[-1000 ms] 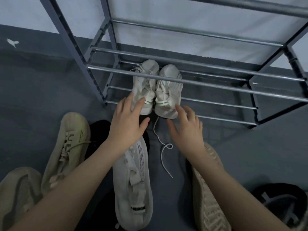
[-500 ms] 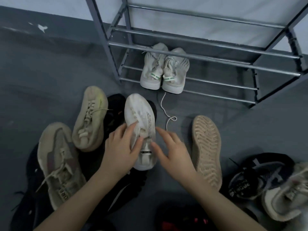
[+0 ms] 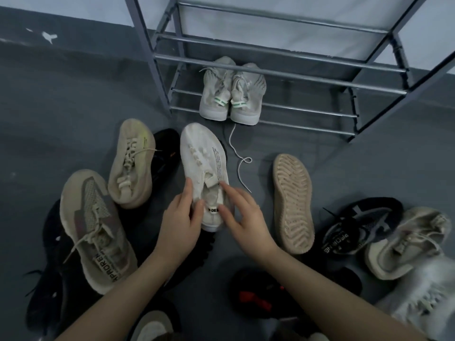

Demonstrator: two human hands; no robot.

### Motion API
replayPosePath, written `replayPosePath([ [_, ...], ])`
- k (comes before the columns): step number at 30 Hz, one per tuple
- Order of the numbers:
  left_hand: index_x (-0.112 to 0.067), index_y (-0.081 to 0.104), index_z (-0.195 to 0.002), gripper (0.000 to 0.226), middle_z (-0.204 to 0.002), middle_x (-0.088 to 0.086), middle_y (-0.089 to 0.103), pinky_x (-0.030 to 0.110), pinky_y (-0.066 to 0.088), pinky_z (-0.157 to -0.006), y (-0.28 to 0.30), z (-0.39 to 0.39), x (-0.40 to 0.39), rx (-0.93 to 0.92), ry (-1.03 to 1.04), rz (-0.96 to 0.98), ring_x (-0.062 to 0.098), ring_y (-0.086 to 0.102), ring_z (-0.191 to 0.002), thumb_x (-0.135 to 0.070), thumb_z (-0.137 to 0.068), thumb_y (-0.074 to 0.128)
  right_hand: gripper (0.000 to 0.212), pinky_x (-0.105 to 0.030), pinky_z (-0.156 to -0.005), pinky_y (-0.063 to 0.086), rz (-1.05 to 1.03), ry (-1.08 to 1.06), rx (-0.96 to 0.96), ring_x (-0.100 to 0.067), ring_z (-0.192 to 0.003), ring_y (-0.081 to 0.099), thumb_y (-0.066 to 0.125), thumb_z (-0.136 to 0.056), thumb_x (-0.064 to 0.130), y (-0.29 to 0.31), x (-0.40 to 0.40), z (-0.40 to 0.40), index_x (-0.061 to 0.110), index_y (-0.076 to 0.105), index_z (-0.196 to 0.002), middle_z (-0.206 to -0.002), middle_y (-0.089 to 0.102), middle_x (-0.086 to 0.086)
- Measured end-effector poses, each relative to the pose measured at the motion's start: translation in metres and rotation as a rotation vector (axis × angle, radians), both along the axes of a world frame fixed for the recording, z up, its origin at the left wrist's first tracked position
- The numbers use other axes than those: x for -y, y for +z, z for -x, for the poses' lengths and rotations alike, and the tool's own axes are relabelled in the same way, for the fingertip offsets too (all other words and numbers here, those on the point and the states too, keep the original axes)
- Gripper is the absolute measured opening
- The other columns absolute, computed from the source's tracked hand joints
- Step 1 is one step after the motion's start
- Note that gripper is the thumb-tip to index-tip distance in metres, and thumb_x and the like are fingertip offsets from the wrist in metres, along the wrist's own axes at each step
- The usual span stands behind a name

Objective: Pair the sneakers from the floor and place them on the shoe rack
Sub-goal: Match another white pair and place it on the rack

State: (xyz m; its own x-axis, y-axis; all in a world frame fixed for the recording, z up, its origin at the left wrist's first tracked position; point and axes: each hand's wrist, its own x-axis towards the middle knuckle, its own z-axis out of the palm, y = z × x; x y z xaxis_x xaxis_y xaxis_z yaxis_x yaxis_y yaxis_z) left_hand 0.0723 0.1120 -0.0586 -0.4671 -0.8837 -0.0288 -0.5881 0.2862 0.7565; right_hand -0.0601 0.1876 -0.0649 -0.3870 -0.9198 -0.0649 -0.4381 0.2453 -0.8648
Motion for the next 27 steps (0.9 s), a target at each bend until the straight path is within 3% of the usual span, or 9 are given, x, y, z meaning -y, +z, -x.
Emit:
replayPosePath([
  [2,-0.013,0.029,-0.144,0.057,-0.114,-0.003,0.051,0.006,0.032,-0.082,0.013,0.002,-0.015,-0.085,-0.018,0.059,-0.003,0.047,-0.099,-0.033,-0.092,0.038,0.05,-0.041,-0.106,0.035,0.073,-0.032,0.012,-0.011,-0.124,0.044,0.047,-0.091,0.04,0.015,-0.015,0.001,0.027,0.042,-0.138,-0.129,0.05,0.001],
  [4,-0.014,0.03,-0.144,0.053,-0.117,-0.009,0.046,-0.001,0.029,-0.083,0.025,0.009,-0.026,-0.156,-0.05,0.093,-0.011,0.043,-0.1,-0.03,-0.094,0.041,0.05,-0.038,-0.106,0.037,0.135,-0.053,0.018,-0.011,-0.126,0.042,0.049,-0.092,0.033,0.03,-0.031,0.007,0.022,0.04,-0.139,-0.131,0.048,0.0],
  [7,-0.016,0.026,-0.145,0.055,-0.116,-0.007,0.047,0.001,0.033,-0.082,0.038,0.028,-0.036,-0.189,-0.138,0.113,-0.006,0.05,-0.092,-0.037,-0.097,0.04,0.05,-0.033,-0.104,0.039,0.155,-0.113,-0.028,-0.009,-0.126,0.041,0.049,-0.094,0.027,0.044,-0.052,0.018,0.02,0.036,-0.142,-0.133,0.045,-0.001],
  [10,-0.01,0.026,-0.145,0.055,-0.114,0.009,0.052,0.014,0.039,-0.079,0.043,0.051,-0.053,-0.168,-0.268,0.217,0.005,0.05,-0.09,-0.034,-0.096,0.032,0.05,-0.022,-0.1,0.039,0.144,-0.178,-0.071,0.003,-0.119,0.041,0.049,-0.096,0.022,0.05,-0.081,0.031,0.016,0.033,-0.143,-0.135,0.044,-0.003],
  [13,-0.01,0.026,-0.144,0.052,-0.114,0.011,0.053,0.026,0.046,-0.076,0.043,0.073,-0.08,-0.186,-0.368,0.241,0.014,0.054,-0.089,-0.03,-0.097,0.03,0.051,-0.024,-0.104,0.037,0.101,-0.257,-0.108,0.0,-0.121,0.04,0.042,-0.096,0.032,0.052,-0.12,0.038,0.02,0.03,-0.144,-0.136,0.04,-0.003],
  [18,-0.009,0.032,-0.142,0.05,-0.114,0.012,0.055,0.021,0.042,-0.075,0.035,0.109,-0.124,-0.204,-0.499,0.228,0.016,0.056,-0.09,-0.027,-0.096,0.029,0.05,-0.021,-0.104,0.035,0.068,-0.401,-0.139,-0.006,-0.121,0.043,0.041,-0.096,0.032,0.046,-0.181,0.056,0.018,0.033,-0.143,-0.135,0.041,-0.004],
  [21,-0.009,0.035,-0.141,0.049,-0.123,0.012,0.055,0.023,0.042,-0.087,0.027,0.131,-0.142,-0.226,-0.529,0.168,0.015,0.053,-0.105,-0.026,-0.096,0.029,0.049,-0.016,-0.1,0.035,0.051,-0.422,-0.177,-0.001,-0.117,0.045,0.045,-0.095,0.032,0.044,-0.21,0.074,0.02,0.035,-0.141,-0.132,0.047,-0.001],
  [24,-0.011,0.044,-0.135,0.043,-0.129,0.005,0.055,0.005,0.03,-0.094,0.021,0.157,-0.154,-0.281,-0.457,0.07,-0.001,0.044,-0.112,-0.025,-0.097,0.032,0.047,-0.029,-0.102,0.036,-0.073,-0.464,-0.259,-0.009,-0.119,0.048,0.038,-0.095,0.04,0.032,-0.239,0.104,0.029,0.036,-0.141,-0.131,0.05,0.003],
  [27,-0.006,0.052,-0.127,0.036,-0.119,0.008,0.061,0.001,0.028,-0.091,0.013,0.178,-0.161,-0.279,-0.448,0.105,-0.001,0.047,-0.104,-0.017,-0.096,0.036,0.045,-0.044,-0.107,0.028,-0.345,-0.684,-0.307,-0.025,-0.127,0.041,0.039,-0.096,0.041,0.011,-0.262,0.14,0.035,0.034,-0.14,-0.14,0.041,-0.003],
])
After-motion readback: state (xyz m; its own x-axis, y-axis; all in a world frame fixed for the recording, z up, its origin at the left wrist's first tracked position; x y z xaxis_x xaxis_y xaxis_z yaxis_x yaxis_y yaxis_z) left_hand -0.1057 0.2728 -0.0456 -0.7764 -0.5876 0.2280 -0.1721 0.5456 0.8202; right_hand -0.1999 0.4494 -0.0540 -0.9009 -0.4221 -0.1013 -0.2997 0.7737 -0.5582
